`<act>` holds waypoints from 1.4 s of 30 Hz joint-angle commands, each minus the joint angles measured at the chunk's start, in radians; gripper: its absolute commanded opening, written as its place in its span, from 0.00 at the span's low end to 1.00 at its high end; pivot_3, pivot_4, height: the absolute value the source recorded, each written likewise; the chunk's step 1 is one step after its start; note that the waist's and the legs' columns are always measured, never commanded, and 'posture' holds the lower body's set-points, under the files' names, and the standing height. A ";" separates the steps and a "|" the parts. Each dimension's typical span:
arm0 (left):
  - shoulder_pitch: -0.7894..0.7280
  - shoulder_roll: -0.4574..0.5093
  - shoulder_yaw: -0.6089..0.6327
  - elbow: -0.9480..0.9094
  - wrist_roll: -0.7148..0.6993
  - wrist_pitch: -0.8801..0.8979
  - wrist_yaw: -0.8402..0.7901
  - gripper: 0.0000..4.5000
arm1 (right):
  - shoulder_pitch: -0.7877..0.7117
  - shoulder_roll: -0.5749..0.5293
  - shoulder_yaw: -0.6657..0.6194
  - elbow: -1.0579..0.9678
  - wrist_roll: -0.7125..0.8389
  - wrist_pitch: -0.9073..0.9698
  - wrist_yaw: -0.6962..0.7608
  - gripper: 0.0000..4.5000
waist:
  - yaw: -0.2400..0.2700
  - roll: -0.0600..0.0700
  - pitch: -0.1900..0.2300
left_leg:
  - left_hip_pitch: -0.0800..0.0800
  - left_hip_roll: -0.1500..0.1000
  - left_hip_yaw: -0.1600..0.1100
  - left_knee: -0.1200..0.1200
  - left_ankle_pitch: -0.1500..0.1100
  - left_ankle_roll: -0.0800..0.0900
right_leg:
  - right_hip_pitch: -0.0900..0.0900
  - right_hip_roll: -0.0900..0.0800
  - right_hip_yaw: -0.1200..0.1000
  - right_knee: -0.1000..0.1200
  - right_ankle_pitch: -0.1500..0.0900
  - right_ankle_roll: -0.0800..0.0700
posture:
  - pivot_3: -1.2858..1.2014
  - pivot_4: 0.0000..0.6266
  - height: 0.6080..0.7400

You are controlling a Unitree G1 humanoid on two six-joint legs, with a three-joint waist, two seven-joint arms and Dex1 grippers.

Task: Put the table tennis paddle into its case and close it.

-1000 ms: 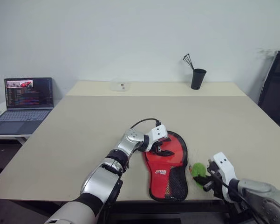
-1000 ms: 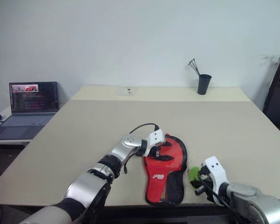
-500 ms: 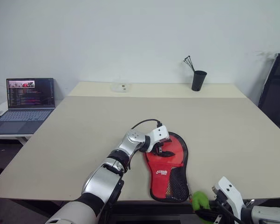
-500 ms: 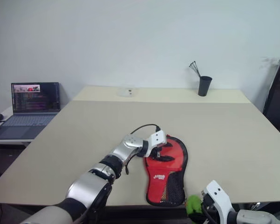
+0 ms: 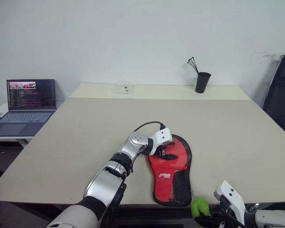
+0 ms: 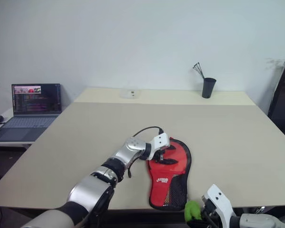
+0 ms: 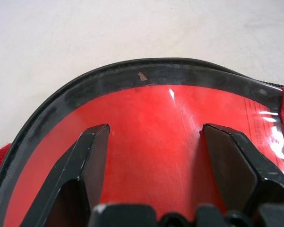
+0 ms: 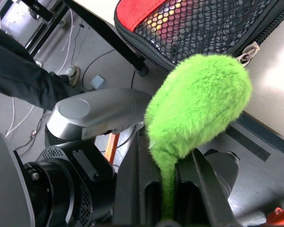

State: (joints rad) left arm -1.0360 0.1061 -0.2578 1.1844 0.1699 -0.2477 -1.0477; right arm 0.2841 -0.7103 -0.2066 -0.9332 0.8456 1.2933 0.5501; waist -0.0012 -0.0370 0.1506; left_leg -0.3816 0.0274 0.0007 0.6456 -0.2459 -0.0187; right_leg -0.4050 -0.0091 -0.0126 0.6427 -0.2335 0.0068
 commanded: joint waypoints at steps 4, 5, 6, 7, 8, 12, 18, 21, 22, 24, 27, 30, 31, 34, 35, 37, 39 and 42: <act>0.034 -0.012 -0.051 0.048 0.061 0.025 0.002 0.76 | -0.001 -0.083 -0.035 -0.032 0.112 -0.043 0.085 0.31 | 0.000 0.000 0.000 | 0.000 0.000 0.000 0.000 0.000 0.000 | 0.000 -0.001 0.000 0.000 0.000 0.000 | 0.52 0.24 1.00; 0.034 -0.014 -0.051 0.047 0.061 0.025 0.003 0.76 | -0.005 -0.103 -0.042 -0.036 0.132 -0.051 0.102 0.40 | 0.000 0.000 0.000 | 0.000 0.000 0.000 0.000 0.000 0.000 | 0.000 -0.001 0.000 0.000 0.000 0.000 | 0.52 0.24 1.00; 0.034 -0.016 -0.051 0.047 0.060 0.026 0.003 0.76 | -0.011 -0.119 -0.050 -0.039 0.147 -0.062 0.116 0.48 | 0.000 -0.001 0.000 | 0.000 0.000 0.000 0.000 0.000 0.000 | 0.000 -0.001 0.000 0.000 0.000 0.000 | 0.52 0.24 1.00; 0.035 -0.018 -0.051 0.046 0.059 0.026 0.002 0.76 | -0.014 -0.132 -0.056 -0.041 0.160 -0.073 0.124 0.55 | 0.000 -0.001 0.000 | 0.000 0.000 0.000 0.000 0.000 0.000 | 0.000 -0.002 0.000 0.000 0.000 0.000 | 0.52 0.24 1.00; 0.035 -0.020 -0.048 0.044 0.056 0.027 0.002 0.76 | -0.025 -0.148 -0.067 -0.035 0.178 -0.084 0.137 0.63 | 0.000 -0.001 0.000 | 0.000 0.000 0.000 0.000 0.000 0.000 | 0.000 -0.002 -0.001 0.000 0.000 0.000 | 0.52 0.24 1.00; 0.034 -0.024 -0.037 0.035 0.043 0.029 -0.002 0.76 | -0.111 -0.181 -0.106 0.041 0.198 -0.141 0.152 0.63 | 0.000 -0.002 0.001 | 0.000 0.000 0.000 0.000 0.000 0.000 | 0.000 -0.004 -0.002 -0.001 0.000 0.001 | 0.52 0.24 1.00; 0.044 0.031 0.003 -0.087 -0.023 0.016 -0.080 0.76 | -0.410 -0.117 -0.034 0.390 -0.046 -0.396 0.118 0.63 | -0.001 -0.004 0.004 | -0.001 -0.002 0.002 0.000 0.000 0.000 | 0.000 -0.007 -0.001 -0.002 -0.001 0.001 | 0.52 0.24 1.00; 0.075 0.086 0.047 -0.219 -0.089 0.070 -0.130 0.76 | -0.482 -0.079 0.048 0.529 -0.174 -0.542 0.153 0.63 | -0.005 -0.003 0.007 | -0.004 -0.001 0.002 -0.001 0.000 0.000 | -0.004 -0.006 0.000 -0.002 0.000 0.003 | 0.52 0.24 1.00; 0.095 0.110 0.065 -0.281 -0.118 0.105 -0.147 0.76 | -0.499 -0.063 0.075 0.574 -0.209 -0.590 0.169 0.63 | -0.007 -0.003 0.008 | -0.006 -0.001 0.002 -0.002 0.000 0.001 | -0.005 -0.005 0.000 -0.001 -0.001 0.003 | 0.52 0.24 1.00; 0.158 0.169 0.101 -0.437 -0.174 0.188 -0.176 0.76 | -0.539 -0.027 0.126 0.672 -0.276 -0.679 0.197 0.63 | -0.010 0.000 0.010 | -0.013 -0.001 0.002 -0.001 -0.001 0.002 | -0.012 -0.001 0.002 0.000 -0.002 0.003 | 0.52 0.24 1.00; 0.282 0.261 0.160 -0.690 -0.255 0.322 -0.176 0.76 | -0.611 0.019 0.171 0.813 -0.337 -0.765 0.241 0.63 | -0.019 0.005 0.018 | -0.018 0.001 0.002 0.000 -0.001 0.002 | -0.018 0.003 0.003 0.003 -0.001 0.003 | 0.52 0.24 1.00; 0.412 0.326 0.204 -0.913 -0.297 0.450 -0.114 0.76 | -0.685 0.047 0.154 0.979 -0.369 -0.836 0.271 0.63 | -0.021 0.008 0.021 | -0.017 0.002 0.001 0.000 -0.001 0.002 | -0.019 0.004 0.003 0.004 -0.002 0.002 | 0.52 0.24 1.00; 0.449 0.336 0.212 -0.979 -0.302 0.487 -0.085 0.76 | -0.705 0.045 0.145 1.039 -0.377 -0.863 0.295 0.63 | -0.021 0.008 0.021 | -0.017 0.002 0.001 0.000 -0.001 0.002 | -0.018 0.004 0.003 0.005 -0.002 0.002 | 0.52 0.24 1.00; 0.559 0.381 0.256 -1.150 -0.338 0.582 -0.029 0.76 | -0.752 0.034 0.151 1.172 -0.414 -0.935 0.355 0.63 | -0.016 0.008 0.022 | -0.016 0.002 0.001 0.000 -0.001 0.002 | -0.017 0.002 0.003 0.005 -0.002 0.002 | 0.52 0.24 1.00; 0.592 0.395 0.276 -1.194 -0.349 0.604 -0.007 0.76 | -0.766 0.030 0.155 1.205 -0.428 -0.953 0.372 0.63 | -0.015 0.008 0.022 | -0.016 0.002 0.001 0.001 -0.001 0.002 | -0.017 0.001 0.004 0.004 -0.002 0.002 | 0.52 0.24 1.00; 0.621 0.396 0.288 -1.253 -0.359 0.646 0.048 0.76 | -0.803 0.006 0.154 1.292 -0.454 -0.994 0.420 0.63 | -0.012 0.008 0.022 | -0.016 0.002 0.002 0.001 -0.001 0.002 | -0.016 0.000 0.004 0.005 -0.001 0.002 | 0.52 0.24 1.00; 0.634 0.397 0.298 -1.281 -0.365 0.665 0.088 0.76 | -0.831 -0.019 0.146 1.338 -0.470 -1.007 0.452 0.63 | -0.005 0.009 0.023 | -0.016 0.002 0.002 0.001 -0.001 0.002 | -0.016 -0.002 0.004 0.005 -0.001 0.002 | 0.52 0.24 1.00; 0.648 0.415 0.292 -1.269 -0.355 0.643 0.112 0.76 | -0.840 -0.056 0.139 1.350 -0.487 -1.006 0.479 0.63 | -0.003 0.009 0.023 | -0.016 0.001 0.004 0.001 -0.001 0.002 | -0.016 -0.003 0.004 0.005 -0.001 0.002 | 0.52 0.24 1.00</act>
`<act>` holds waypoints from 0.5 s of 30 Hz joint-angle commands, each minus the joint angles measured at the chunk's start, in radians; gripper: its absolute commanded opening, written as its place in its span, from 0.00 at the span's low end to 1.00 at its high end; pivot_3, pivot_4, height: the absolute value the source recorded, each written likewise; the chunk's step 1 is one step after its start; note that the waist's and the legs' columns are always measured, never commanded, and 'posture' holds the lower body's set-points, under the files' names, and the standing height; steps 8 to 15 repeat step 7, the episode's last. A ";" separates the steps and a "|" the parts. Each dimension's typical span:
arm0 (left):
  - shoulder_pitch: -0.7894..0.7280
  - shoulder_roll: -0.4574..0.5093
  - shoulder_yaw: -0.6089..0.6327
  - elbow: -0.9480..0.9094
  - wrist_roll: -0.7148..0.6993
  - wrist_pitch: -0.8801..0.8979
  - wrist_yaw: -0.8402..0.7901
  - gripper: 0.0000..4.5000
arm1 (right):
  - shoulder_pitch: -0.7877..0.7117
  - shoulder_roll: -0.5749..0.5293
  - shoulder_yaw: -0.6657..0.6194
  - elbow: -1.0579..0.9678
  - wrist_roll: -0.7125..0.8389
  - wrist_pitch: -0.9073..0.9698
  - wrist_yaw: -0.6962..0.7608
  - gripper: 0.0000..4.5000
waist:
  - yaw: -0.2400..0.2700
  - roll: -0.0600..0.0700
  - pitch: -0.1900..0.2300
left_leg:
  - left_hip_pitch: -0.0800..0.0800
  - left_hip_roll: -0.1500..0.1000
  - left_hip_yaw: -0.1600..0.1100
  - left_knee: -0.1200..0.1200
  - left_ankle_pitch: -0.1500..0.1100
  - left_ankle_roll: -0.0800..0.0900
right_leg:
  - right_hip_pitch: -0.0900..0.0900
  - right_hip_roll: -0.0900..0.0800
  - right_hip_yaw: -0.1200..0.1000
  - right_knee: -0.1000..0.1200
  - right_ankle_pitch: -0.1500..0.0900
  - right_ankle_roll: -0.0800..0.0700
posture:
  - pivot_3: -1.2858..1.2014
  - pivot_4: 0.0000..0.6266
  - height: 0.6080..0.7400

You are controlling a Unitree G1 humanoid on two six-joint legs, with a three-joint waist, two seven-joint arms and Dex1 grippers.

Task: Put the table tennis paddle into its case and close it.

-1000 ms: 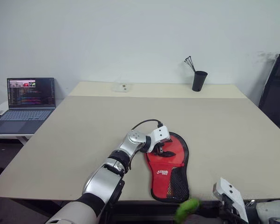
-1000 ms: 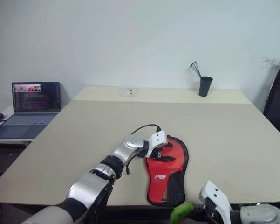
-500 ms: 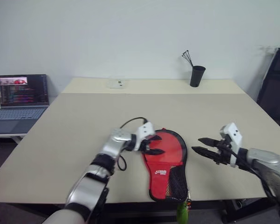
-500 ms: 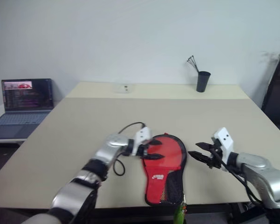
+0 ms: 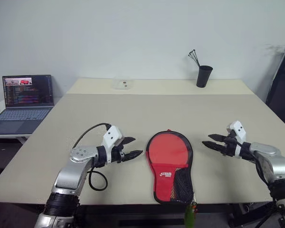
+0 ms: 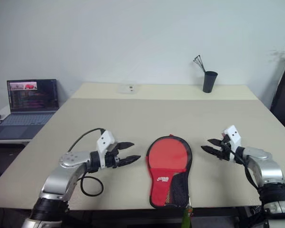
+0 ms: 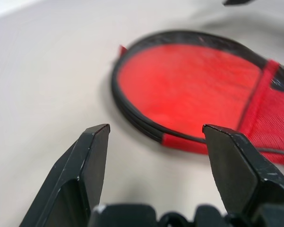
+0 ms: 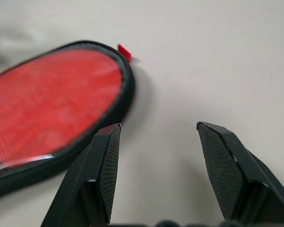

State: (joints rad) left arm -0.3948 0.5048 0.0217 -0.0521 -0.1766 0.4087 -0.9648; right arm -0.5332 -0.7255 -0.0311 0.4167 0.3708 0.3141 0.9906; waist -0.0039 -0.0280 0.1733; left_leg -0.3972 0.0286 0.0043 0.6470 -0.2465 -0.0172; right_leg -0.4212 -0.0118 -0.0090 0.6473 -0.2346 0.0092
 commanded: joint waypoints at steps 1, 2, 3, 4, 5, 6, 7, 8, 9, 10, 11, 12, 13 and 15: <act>0.002 0.012 0.002 -0.023 -0.006 -0.017 0.038 0.76 | -0.025 -0.052 -0.040 0.016 -0.018 -0.035 0.049 0.63 | 0.000 0.000 0.000 | 0.000 0.000 0.001 0.000 0.000 0.000 | 0.000 0.000 0.000 0.000 0.000 0.000 | 0.52 0.24 1.00; 0.003 0.008 -0.002 -0.013 -0.008 -0.021 0.045 0.76 | -0.020 -0.058 -0.047 0.014 -0.017 -0.033 0.048 0.63 | 0.001 0.000 0.000 | 0.000 0.000 0.000 0.000 0.000 0.000 | 0.000 0.000 0.000 0.000 0.000 0.000 | 0.52 0.24 1.00; 0.004 0.001 -0.010 -0.003 -0.006 -0.025 0.055 0.76 | -0.017 -0.062 -0.055 0.019 -0.017 -0.033 0.045 0.63 | 0.001 0.000 0.000 | 0.000 0.000 0.000 0.000 0.000 0.000 | 0.000 0.000 0.000 -0.001 0.000 0.000 | 0.52 0.24 1.00; 0.007 -0.004 -0.016 0.003 -0.004 -0.029 0.065 0.76 | -0.012 -0.063 -0.063 0.017 -0.016 -0.029 0.040 0.63 | 0.001 0.000 0.000 | 0.000 0.000 0.000 0.000 0.000 0.000 | 0.000 0.000 0.000 -0.001 0.000 0.000 | 0.52 0.24 1.00; 0.011 -0.008 -0.016 0.004 -0.007 -0.029 0.074 0.76 | -0.002 -0.063 -0.069 -0.001 -0.014 -0.019 0.035 0.63 | 0.001 0.000 0.000 | 0.000 0.000 0.000 0.000 0.000 0.000 | 0.000 0.000 0.000 0.000 0.000 0.000 | 0.52 0.24 1.00; 0.008 -0.017 -0.017 0.004 -0.012 -0.024 0.086 0.76 | 0.001 -0.064 -0.071 -0.008 -0.014 -0.013 0.035 0.63 | 0.001 0.000 0.000 | 0.000 0.000 0.000 0.000 0.000 0.000 | 0.000 0.000 0.001 0.000 0.000 0.000 | 0.52 0.24 1.00; 0.002 -0.026 -0.018 0.008 -0.019 -0.022 0.093 0.76 | 0.002 -0.065 -0.067 -0.014 -0.018 -0.006 0.036 0.63 | 0.001 0.000 0.000 | 0.000 0.000 0.000 0.000 0.000 0.000 | 0.000 0.000 0.001 0.000 0.000 0.000 | 0.52 0.24 1.00; 0.002 -0.026 -0.018 0.008 -0.019 -0.022 0.093 0.76 | 0.002 -0.065 -0.067 -0.014 -0.018 -0.006 0.036 0.63 | 0.001 0.000 0.000 | 0.000 0.000 0.000 0.000 0.000 0.000 | 0.000 0.000 0.001 0.000 0.000 0.000 | 0.52 0.24 1.00; 0.002 -0.026 -0.018 0.008 -0.019 -0.022 0.093 0.76 | 0.002 -0.065 -0.067 -0.014 -0.018 -0.006 0.036 0.63 | 0.001 0.000 0.000 | 0.000 0.000 0.000 0.000 0.000 0.000 | 0.000 0.000 0.001 0.000 0.000 0.000 | 0.52 0.24 1.00; 0.002 -0.026 -0.018 0.008 -0.019 -0.022 0.093 0.76 | 0.002 -0.065 -0.067 -0.014 -0.018 -0.006 0.036 0.63 | 0.001 0.000 0.000 | 0.000 0.000 0.000 0.000 0.000 0.000 | 0.000 0.000 0.001 0.000 0.000 0.000 | 0.52 0.24 1.00; 0.002 -0.026 -0.018 0.008 -0.019 -0.022 0.093 0.76 | 0.002 -0.065 -0.067 -0.014 -0.018 -0.006 0.036 0.63 | 0.001 0.000 0.000 | 0.000 0.000 0.000 0.000 0.000 0.000 | 0.000 0.000 0.001 0.000 0.000 0.000 | 0.52 0.24 1.00; 0.002 -0.026 -0.018 0.008 -0.019 -0.022 0.093 0.76 | 0.002 -0.065 -0.067 -0.014 -0.018 -0.006 0.036 0.63 | 0.001 0.000 0.000 | 0.000 0.000 0.000 0.000 0.000 0.000 | 0.000 0.000 0.001 0.000 0.000 0.000 | 0.52 0.24 1.00; 0.002 -0.026 -0.018 0.008 -0.019 -0.022 0.093 0.76 | 0.002 -0.065 -0.067 -0.014 -0.018 -0.006 0.036 0.63 | 0.001 0.000 0.000 | 0.000 0.000 0.000 0.000 0.000 0.000 | 0.000 0.000 0.001 0.000 0.000 0.000 | 0.52 0.24 1.00; 0.002 -0.026 -0.018 0.008 -0.019 -0.022 0.093 0.76 | 0.002 -0.065 -0.067 -0.014 -0.018 -0.006 0.036 0.63 | 0.001 0.000 0.000 | 0.000 0.000 0.000 0.000 0.000 0.000 | 0.000 0.000 0.001 0.000 0.000 0.000 | 0.52 0.24 1.00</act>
